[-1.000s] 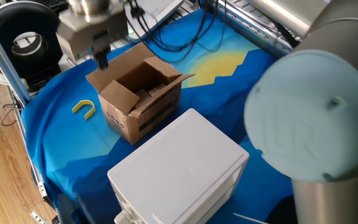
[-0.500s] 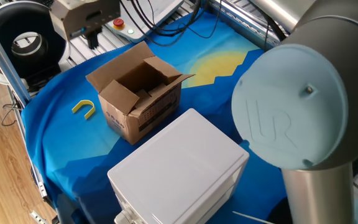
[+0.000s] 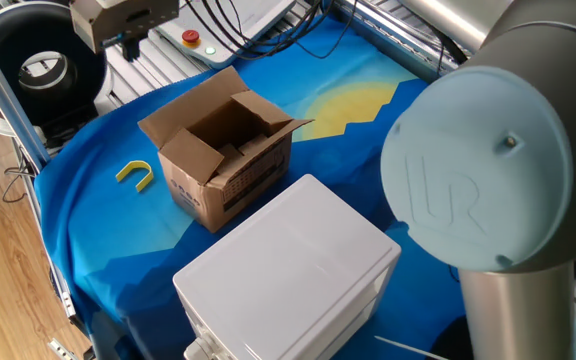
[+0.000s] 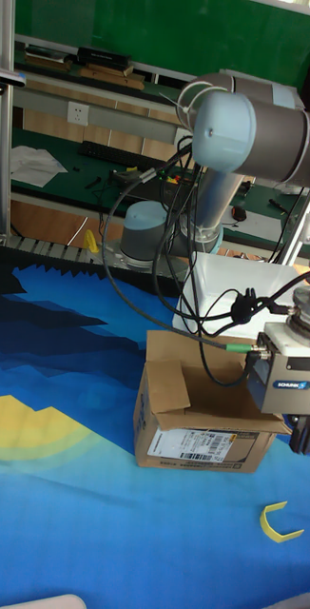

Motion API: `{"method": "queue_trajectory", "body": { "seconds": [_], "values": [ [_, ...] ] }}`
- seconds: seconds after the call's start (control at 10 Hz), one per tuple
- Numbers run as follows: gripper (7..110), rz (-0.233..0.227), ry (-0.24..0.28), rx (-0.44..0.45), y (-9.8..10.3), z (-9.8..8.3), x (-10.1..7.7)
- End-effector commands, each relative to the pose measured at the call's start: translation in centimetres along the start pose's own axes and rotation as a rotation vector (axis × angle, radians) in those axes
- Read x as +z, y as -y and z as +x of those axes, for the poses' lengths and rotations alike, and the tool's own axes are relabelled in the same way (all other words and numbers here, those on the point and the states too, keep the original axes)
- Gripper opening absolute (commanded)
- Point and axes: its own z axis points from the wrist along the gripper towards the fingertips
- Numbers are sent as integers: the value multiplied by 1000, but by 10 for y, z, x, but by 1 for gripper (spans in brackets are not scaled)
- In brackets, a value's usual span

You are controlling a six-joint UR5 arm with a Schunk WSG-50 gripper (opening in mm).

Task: Cover the box

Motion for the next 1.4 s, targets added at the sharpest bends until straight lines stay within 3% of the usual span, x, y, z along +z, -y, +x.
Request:
{"method": "queue_trajectory", "body": {
  "seconds": [0.0, 0.1, 0.3, 0.4, 0.5, 0.6, 0.7, 0.9, 1.0, 1.1, 1.3],
  "values": [
    [7, 11, -48, 21, -2, 17, 8],
    [7, 12, -119, 12, -5, 33, -3],
    [7, -25, -248, 31, -26, 70, -42],
    [7, 5, -256, 29, -23, 82, -45],
    [7, 31, -243, 21, -15, 87, -33],
    [7, 20, -225, 16, -12, 94, -12],
    [7, 7, -206, -1, -10, 107, 17],
    [7, 21, -231, -46, -8, 143, 50],
    [7, 35, -255, -75, -5, 157, 53],
    [7, 38, -309, -98, -5, 174, 45],
    [7, 76, -346, -120, 8, 189, 42]
  ]
}}
